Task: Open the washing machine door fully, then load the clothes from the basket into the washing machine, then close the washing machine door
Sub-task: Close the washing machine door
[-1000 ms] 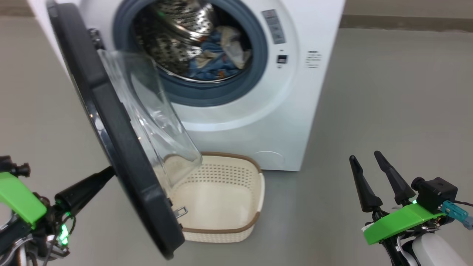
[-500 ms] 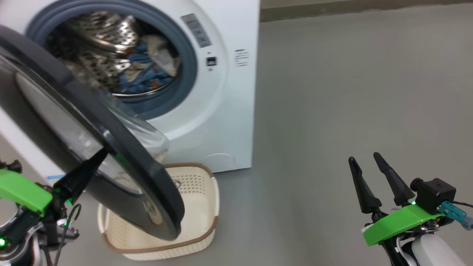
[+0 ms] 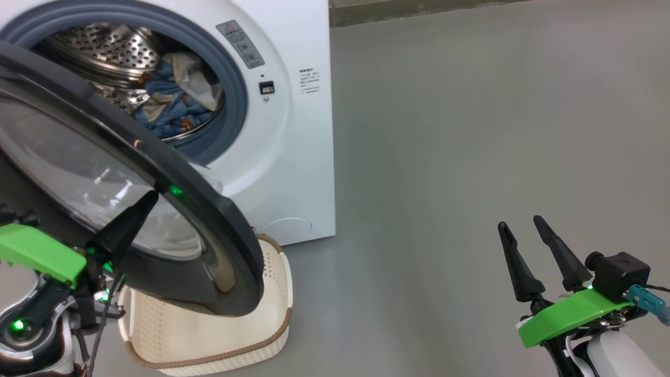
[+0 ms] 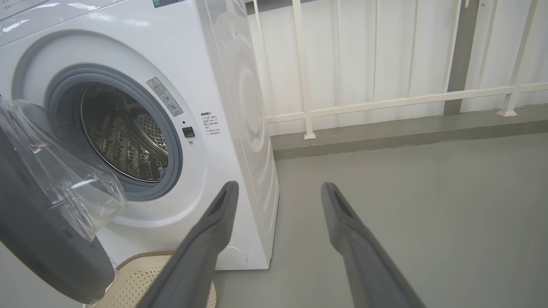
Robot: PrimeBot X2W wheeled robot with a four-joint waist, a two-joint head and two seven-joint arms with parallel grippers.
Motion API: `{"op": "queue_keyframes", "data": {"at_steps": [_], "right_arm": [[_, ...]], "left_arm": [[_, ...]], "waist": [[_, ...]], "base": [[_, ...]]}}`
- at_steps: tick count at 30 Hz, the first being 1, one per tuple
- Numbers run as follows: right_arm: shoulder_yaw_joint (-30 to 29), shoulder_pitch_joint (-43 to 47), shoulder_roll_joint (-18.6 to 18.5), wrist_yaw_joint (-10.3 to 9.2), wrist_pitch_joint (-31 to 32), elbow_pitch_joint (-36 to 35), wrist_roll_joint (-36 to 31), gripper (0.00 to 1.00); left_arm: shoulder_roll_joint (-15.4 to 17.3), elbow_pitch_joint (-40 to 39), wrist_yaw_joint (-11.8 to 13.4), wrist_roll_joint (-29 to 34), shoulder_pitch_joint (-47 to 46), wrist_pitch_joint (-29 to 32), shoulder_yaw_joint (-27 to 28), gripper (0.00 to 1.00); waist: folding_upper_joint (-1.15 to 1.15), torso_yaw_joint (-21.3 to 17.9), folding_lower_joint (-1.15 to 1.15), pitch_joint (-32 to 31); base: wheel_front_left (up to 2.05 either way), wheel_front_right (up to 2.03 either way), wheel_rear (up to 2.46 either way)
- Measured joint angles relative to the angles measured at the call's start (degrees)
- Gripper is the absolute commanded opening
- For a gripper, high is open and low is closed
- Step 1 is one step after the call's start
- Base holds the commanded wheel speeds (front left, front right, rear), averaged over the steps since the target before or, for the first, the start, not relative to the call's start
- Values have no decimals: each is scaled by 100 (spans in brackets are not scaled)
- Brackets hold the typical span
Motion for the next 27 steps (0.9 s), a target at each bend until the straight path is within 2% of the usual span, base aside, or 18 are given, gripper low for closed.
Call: {"op": "queue_keyframes", "data": {"at_steps": [13,16,19,20,22,23,24,27], "right_arm": [[-48,0,12,0,0,0,0,100],[-58,0,13,0,0,0,0,100],[-75,0,15,0,0,-1,0,100],[-79,0,16,0,0,-3,0,100],[-86,0,25,0,0,-8,0,100],[-88,0,33,0,0,-10,0,100],[-89,0,37,0,0,-12,0,100],[-88,1,37,0,0,-30,0,100]], "left_arm": [[69,-100,-197,304,-28,-144,-143,0],[154,-232,-219,428,-31,-222,-138,0],[316,-389,-390,766,-30,-436,-172,0],[394,-414,-468,929,-25,-526,-192,12],[492,-423,-644,1140,10,-666,-222,49],[485,-449,-661,1203,46,-751,-230,82],[470,-489,-690,1269,112,-846,-247,100],[460,-563,-808,1569,343,-1149,-274,100]], "waist": [[0,486,0,-43],[0,602,0,-55],[0,702,0,-64],[0,729,0,-66],[0,773,0,-67],[0,789,0,-68],[0,803,0,-70],[0,815,0,-64]], "base": [[0,0,0],[0,0,0],[0,0,0],[0,0,0],[0,0,0],[0,0,0],[0,0,0],[0,0,0]]}}
